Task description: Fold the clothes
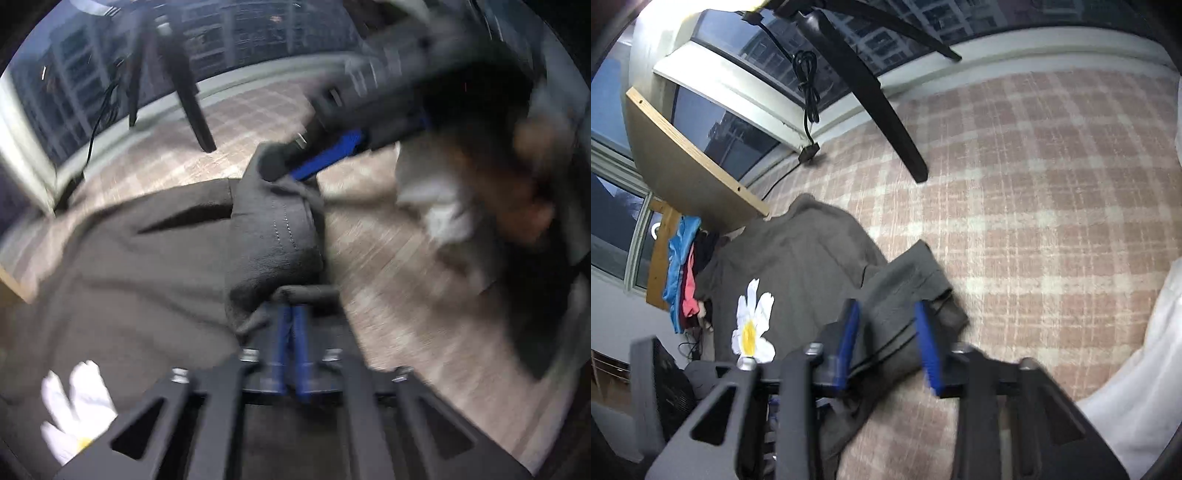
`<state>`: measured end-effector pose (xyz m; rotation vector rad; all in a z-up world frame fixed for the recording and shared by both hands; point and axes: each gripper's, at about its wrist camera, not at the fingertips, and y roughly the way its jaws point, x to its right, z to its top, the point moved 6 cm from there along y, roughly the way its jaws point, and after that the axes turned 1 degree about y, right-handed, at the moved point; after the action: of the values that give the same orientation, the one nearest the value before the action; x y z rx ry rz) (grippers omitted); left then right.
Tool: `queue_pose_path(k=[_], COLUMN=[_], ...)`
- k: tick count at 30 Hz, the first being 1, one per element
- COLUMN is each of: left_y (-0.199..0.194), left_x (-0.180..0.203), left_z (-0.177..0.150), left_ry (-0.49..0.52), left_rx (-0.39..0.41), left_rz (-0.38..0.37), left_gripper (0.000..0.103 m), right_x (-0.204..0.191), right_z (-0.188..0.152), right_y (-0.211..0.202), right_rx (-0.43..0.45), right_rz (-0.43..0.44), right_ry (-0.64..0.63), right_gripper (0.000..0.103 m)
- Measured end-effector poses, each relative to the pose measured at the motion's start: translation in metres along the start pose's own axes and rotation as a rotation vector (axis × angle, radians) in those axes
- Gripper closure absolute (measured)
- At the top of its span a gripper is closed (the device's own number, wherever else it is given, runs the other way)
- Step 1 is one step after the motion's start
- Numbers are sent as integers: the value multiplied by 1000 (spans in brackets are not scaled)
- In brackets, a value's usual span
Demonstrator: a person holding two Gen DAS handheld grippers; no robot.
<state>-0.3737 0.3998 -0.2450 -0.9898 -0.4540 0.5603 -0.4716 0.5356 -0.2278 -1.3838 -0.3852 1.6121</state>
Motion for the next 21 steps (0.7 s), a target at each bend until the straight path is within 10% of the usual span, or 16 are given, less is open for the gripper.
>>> queue_pose_path(k=[7,10,14,17,21], left_y=[-43,-46,-15,10,37], left_x=[23,44,43,40,31], left_z=[27,26,17,19,19], left_ry=[-72,110,289,419,435], left_rx=[121,130,28,-20,-61], left_rz=[-239,-55,84,236,262], left_gripper=[103,101,71,71,82], right_x=[-12,-5,1,5,20], right_z=[2,-1,-3,7,16], right_y=[-69,-70,-47,-23,9], right_rx=[163,86,22,27,-10], right_rz=[82,20,-57,-103,-124], right_ry=[-40,-35,-29,-23,33], right_gripper=[101,88,72,72,71])
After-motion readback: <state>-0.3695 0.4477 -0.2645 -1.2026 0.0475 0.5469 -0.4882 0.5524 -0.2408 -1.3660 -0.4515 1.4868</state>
